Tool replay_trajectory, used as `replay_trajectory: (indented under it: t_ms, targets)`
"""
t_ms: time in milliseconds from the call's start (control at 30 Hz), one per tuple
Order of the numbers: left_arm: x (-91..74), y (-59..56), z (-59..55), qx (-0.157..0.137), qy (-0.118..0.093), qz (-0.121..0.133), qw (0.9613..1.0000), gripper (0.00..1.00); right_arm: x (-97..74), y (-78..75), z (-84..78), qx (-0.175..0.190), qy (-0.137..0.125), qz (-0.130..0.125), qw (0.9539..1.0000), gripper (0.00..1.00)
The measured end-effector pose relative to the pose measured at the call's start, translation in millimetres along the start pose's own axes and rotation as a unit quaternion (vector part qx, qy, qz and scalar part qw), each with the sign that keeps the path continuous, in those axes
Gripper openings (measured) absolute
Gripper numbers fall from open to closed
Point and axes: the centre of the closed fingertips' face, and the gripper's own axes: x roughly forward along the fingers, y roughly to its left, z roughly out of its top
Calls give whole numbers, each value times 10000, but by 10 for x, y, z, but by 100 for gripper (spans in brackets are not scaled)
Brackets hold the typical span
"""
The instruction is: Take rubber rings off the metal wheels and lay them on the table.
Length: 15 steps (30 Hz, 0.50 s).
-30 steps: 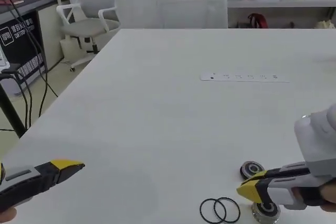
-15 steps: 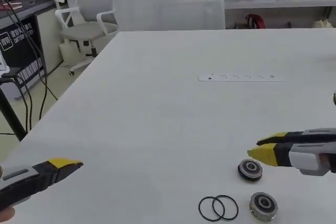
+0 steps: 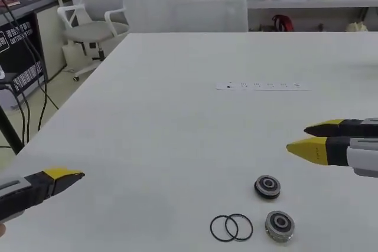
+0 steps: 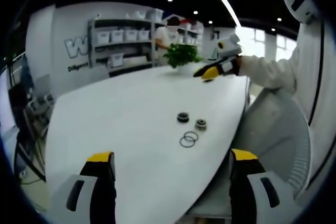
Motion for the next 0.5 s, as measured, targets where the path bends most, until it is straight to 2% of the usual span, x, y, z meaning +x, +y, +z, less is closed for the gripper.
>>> replay_trajectory:
  t_ms: [167, 267, 500]
  targets:
    - [64, -111, 111, 9, -86, -26, 10000, 91, -164, 13, 110, -215, -17, -2, 9998, 41]
    - [102, -186, 154, 26, -111, -58, 9999, 91, -248, -30, 161, -344, 6, 8, 9994, 43]
    - [178, -349, 165, 97, -26, -182, 9998, 91, -445, -65, 181, -566, 112, -46, 9983, 44]
